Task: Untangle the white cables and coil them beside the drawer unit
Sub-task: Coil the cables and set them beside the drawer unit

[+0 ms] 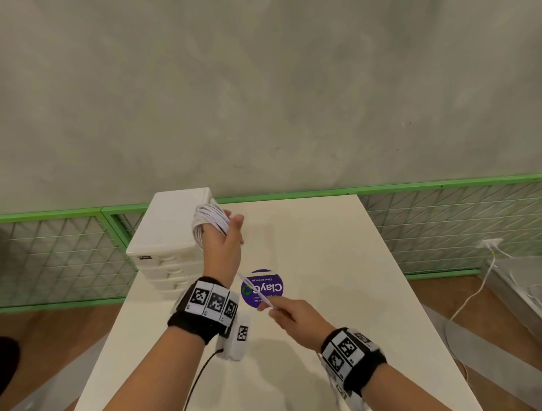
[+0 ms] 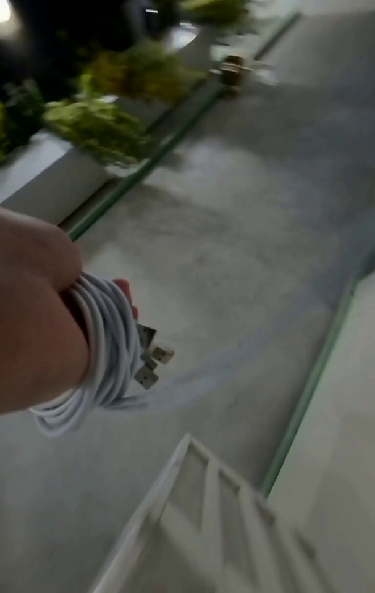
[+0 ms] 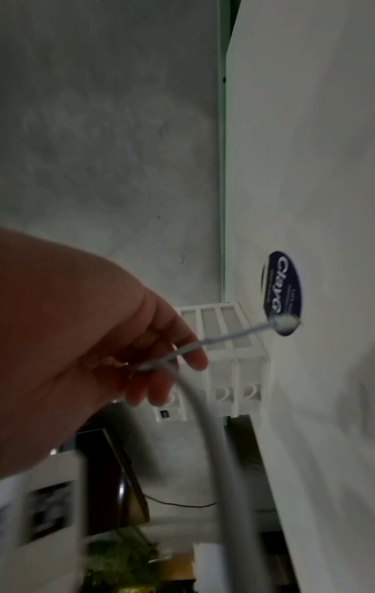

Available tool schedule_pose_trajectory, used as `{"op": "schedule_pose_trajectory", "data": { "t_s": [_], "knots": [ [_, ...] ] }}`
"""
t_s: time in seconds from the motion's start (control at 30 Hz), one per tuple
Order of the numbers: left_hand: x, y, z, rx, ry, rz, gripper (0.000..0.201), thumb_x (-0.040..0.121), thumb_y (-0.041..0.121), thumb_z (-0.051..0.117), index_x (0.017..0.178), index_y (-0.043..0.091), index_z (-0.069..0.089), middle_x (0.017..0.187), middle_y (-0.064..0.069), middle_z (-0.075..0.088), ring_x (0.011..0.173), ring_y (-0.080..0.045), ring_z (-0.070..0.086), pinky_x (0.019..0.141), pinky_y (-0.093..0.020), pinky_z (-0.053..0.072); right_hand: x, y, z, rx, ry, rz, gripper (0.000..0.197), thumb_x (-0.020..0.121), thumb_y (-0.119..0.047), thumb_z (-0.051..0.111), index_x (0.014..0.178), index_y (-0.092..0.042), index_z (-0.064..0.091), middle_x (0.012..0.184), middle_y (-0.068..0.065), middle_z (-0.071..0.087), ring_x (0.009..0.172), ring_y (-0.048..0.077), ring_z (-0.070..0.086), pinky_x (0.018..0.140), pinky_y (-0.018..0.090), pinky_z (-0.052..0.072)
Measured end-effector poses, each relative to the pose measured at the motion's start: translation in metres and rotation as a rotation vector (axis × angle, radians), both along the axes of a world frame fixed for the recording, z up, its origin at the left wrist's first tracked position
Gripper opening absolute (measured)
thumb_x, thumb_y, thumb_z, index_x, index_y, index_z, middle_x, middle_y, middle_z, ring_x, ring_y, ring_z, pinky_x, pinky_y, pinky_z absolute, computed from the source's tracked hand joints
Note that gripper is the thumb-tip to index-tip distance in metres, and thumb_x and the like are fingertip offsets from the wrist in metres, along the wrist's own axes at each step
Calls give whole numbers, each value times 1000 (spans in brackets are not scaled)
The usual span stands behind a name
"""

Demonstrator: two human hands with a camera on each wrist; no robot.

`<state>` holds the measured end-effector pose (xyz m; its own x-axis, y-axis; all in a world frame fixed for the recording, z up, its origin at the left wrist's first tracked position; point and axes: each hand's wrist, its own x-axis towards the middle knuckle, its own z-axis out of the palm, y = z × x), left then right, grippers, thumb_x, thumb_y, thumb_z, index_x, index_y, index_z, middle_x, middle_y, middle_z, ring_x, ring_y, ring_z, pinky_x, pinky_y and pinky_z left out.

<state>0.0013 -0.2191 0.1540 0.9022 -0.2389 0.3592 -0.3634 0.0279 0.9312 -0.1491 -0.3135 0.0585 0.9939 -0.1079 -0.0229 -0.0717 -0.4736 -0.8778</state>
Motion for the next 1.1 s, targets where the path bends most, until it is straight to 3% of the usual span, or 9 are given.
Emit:
{"op": "schedule_pose_trajectory", "data": {
  "t_s": [0.07, 0.17, 0.33, 0.5, 0.63, 0.73, 0.8, 0.9, 1.1],
  "knots": [
    [8, 7, -22, 352, -85, -38, 27, 87, 32, 64, 91, 9, 52, 76, -1, 55, 69, -21, 57, 71, -35, 46, 3, 0, 10, 48, -102, -45, 24, 95, -14, 48, 110, -20, 67, 80, -29, 62, 78, -7, 56, 75, 8, 39],
    [-2, 16, -43, 570, 15, -228, 52, 83, 56, 56, 80, 4, 53, 62, -1, 52, 53, -11, 51, 61, -30, 42, 11, -4, 26, 55, -225, -105, 24, 93, -12, 51, 107, -19, 69, 96, -27, 64, 93, -6, 59, 84, 13, 42],
    [-38, 17, -40, 470, 403, -632, 60, 88, 64, 31, 79, 8, 52, 52, -1, 45, 38, -12, 41, 40, -20, 34, 20, -19, 45, 138, -362, -233, 21, 85, -3, 61, 91, -18, 74, 84, -14, 68, 80, 5, 63, 77, 18, 47],
    [-52, 17, -19, 338, 468, -815, 34, 86, 39, 54, 72, 10, 43, 47, 2, 32, 37, -12, 27, 38, -19, 25, 24, -31, 65, 304, -346, -316, 32, 80, 2, 66, 95, -26, 73, 74, -2, 47, 64, 0, 50, 68, 14, 44],
    [-51, 19, -9, 224, 499, -898, 31, 86, 34, 56, 73, 7, 46, 45, 0, 31, 34, -13, 26, 43, -28, 15, 23, -29, 73, 364, -310, -222, 23, 91, -17, 54, 107, -23, 68, 88, 3, 50, 78, 2, 54, 76, 13, 43],
    [-54, 20, -3, 143, 526, -956, 25, 82, 26, 59, 61, 13, 53, 40, 2, 33, 30, -11, 27, 41, -20, 23, 17, -23, 75, 368, -265, -180, 35, 98, -32, 38, 109, -19, 68, 106, 3, 56, 94, 0, 58, 82, 13, 43],
    [-56, 20, -2, 101, 559, -966, 25, 80, 24, 61, 66, 6, 51, 40, 1, 32, 29, -10, 28, 40, -17, 28, 13, -19, 77, 439, -244, -154, 46, 96, -42, 32, 113, -15, 65, 107, 2, 62, 90, -1, 59, 76, 11, 44],
    [-55, 20, -4, 4, 625, -996, 25, 79, 23, 61, 67, 6, 48, 39, 2, 34, 27, -9, 31, 40, -17, 32, 10, -15, 78, 599, -233, -88, 62, 83, -69, 40, 117, -22, 61, 109, 1, 66, 99, 10, 61, 85, 21, 48],
    [-63, 14, -4, 57, 615, -850, 29, 80, 27, 62, 66, 4, 52, 47, -9, 52, 39, -21, 50, 48, -24, 44, 8, -18, 79, 579, -281, -157, 29, 85, -38, 54, 107, -22, 64, 86, -6, 67, 84, 12, 61, 81, 24, 48]
  ]
}}
